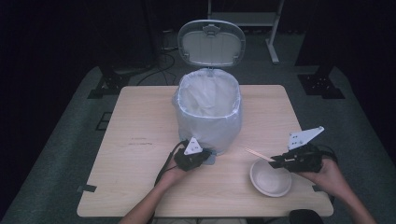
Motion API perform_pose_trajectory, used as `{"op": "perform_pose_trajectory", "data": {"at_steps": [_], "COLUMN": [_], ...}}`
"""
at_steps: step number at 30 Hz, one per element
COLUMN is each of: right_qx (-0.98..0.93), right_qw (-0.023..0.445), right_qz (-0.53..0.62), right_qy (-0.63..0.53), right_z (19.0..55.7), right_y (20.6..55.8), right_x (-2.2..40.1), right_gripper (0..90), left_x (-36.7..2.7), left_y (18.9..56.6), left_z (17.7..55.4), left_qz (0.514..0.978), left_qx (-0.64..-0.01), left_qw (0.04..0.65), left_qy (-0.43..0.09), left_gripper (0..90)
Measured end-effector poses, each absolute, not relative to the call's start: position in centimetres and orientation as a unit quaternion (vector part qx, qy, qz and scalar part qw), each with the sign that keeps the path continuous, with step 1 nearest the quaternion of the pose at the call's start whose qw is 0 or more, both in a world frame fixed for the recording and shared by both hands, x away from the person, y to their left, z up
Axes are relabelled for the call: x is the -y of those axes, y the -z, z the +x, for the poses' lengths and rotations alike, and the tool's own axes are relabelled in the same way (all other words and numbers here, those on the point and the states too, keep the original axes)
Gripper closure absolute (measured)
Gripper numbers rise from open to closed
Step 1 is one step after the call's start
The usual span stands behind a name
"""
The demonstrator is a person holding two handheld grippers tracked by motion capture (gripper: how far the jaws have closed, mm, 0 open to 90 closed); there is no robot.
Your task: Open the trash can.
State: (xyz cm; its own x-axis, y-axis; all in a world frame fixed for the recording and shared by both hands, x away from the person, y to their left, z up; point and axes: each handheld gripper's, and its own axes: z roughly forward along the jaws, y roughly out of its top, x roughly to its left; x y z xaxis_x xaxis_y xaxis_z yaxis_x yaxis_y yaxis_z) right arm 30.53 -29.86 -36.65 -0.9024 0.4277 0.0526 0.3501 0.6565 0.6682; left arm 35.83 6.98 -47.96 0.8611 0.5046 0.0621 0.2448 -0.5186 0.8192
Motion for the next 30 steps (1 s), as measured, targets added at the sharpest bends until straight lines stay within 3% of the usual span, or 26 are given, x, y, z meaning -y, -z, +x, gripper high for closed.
{"op": "perform_pose_trajectory", "data": {"at_steps": [30], "right_qx": [-0.9], "right_qw": [0.067], "right_qz": [0.218], "right_qy": [-0.372], "right_z": [31.4], "right_y": [30.7], "right_x": [29.4], "right_gripper": [79.2], "left_x": [-6.9], "left_y": [48.0], "left_z": [35.8], "left_qz": [0.857], "left_qx": [-0.221], "left_qw": [0.441], "left_qy": [-0.147], "left_gripper": [84.2]}}
